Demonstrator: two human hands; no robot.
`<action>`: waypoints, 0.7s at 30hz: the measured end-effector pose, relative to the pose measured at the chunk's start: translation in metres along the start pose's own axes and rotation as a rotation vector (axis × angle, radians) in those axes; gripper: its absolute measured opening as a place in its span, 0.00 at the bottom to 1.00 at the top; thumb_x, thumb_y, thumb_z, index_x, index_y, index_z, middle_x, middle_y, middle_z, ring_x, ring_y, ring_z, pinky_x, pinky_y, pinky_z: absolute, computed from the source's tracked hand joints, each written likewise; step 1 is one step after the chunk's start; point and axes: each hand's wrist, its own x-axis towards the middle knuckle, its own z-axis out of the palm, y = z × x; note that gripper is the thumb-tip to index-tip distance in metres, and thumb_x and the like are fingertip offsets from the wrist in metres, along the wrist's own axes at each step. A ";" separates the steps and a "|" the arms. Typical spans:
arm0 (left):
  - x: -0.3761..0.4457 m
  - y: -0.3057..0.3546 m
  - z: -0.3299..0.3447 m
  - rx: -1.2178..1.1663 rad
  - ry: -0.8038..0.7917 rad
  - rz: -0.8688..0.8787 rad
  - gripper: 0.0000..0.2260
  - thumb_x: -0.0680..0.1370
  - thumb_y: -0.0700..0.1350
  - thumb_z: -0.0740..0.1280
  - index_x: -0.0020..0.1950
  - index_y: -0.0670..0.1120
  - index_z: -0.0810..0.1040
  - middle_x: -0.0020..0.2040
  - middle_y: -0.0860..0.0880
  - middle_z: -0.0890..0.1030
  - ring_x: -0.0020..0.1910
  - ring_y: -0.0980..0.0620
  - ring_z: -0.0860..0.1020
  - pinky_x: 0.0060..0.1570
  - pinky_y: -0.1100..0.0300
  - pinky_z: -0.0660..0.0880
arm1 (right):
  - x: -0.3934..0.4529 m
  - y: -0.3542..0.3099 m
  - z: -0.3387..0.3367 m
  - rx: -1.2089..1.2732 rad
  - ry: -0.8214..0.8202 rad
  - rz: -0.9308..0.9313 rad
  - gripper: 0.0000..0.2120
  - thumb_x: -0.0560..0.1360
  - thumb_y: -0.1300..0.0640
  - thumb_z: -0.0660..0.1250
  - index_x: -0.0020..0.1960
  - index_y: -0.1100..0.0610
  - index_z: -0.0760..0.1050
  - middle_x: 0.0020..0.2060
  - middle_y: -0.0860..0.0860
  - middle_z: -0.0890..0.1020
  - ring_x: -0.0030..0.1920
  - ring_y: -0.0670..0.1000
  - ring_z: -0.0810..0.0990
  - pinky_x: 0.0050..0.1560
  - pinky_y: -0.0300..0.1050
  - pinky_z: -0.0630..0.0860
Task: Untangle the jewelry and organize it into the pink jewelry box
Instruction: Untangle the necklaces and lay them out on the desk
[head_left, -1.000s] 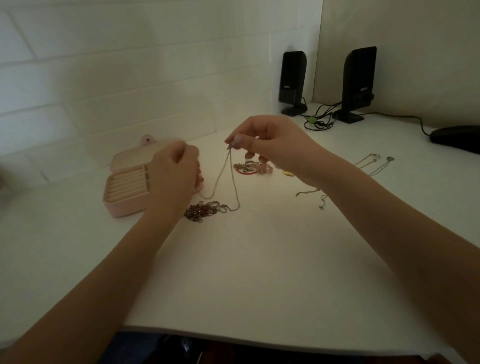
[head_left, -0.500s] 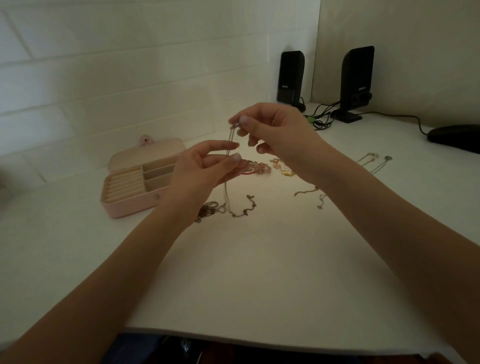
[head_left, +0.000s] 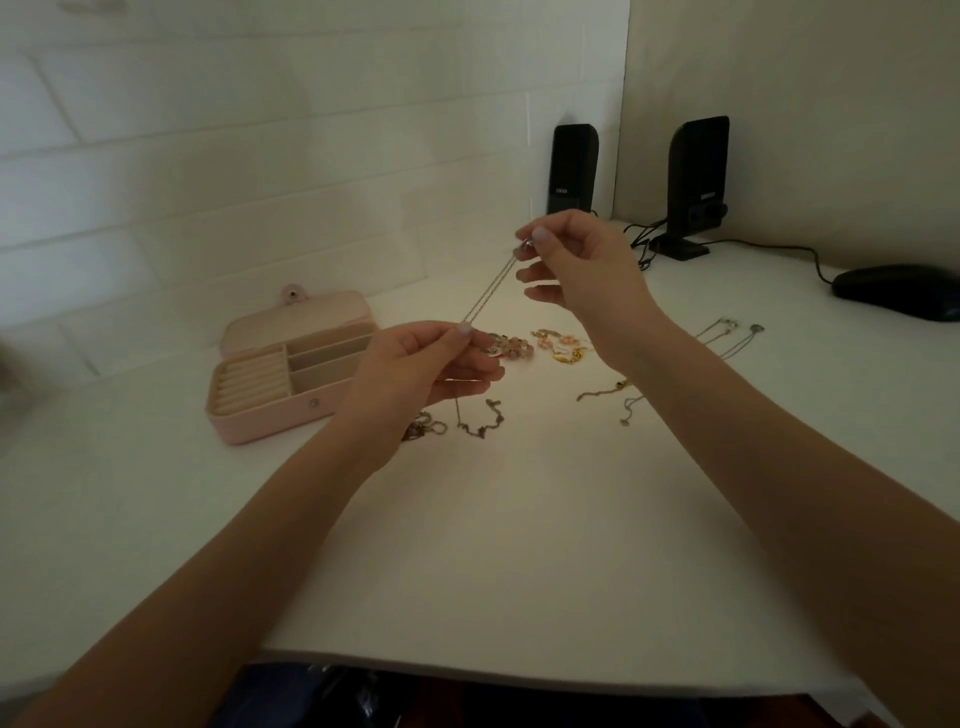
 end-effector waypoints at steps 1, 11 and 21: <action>-0.001 0.002 0.001 -0.021 -0.008 -0.016 0.11 0.80 0.42 0.60 0.45 0.41 0.81 0.34 0.46 0.83 0.39 0.49 0.84 0.38 0.62 0.79 | -0.001 -0.002 0.000 0.072 0.000 0.027 0.08 0.80 0.62 0.57 0.54 0.63 0.74 0.40 0.53 0.79 0.37 0.47 0.80 0.40 0.38 0.80; -0.010 0.009 0.010 0.005 -0.024 -0.135 0.11 0.80 0.41 0.60 0.46 0.39 0.80 0.26 0.50 0.76 0.19 0.59 0.64 0.18 0.69 0.59 | -0.012 -0.012 -0.050 0.397 0.149 0.197 0.09 0.82 0.59 0.52 0.56 0.61 0.69 0.41 0.57 0.80 0.37 0.53 0.85 0.37 0.45 0.82; -0.018 0.007 0.069 0.350 -0.059 -0.034 0.09 0.79 0.43 0.63 0.44 0.48 0.83 0.30 0.55 0.81 0.26 0.61 0.69 0.27 0.71 0.66 | -0.028 -0.002 -0.143 0.150 0.391 0.270 0.09 0.81 0.60 0.57 0.57 0.62 0.72 0.41 0.56 0.79 0.41 0.52 0.83 0.38 0.42 0.82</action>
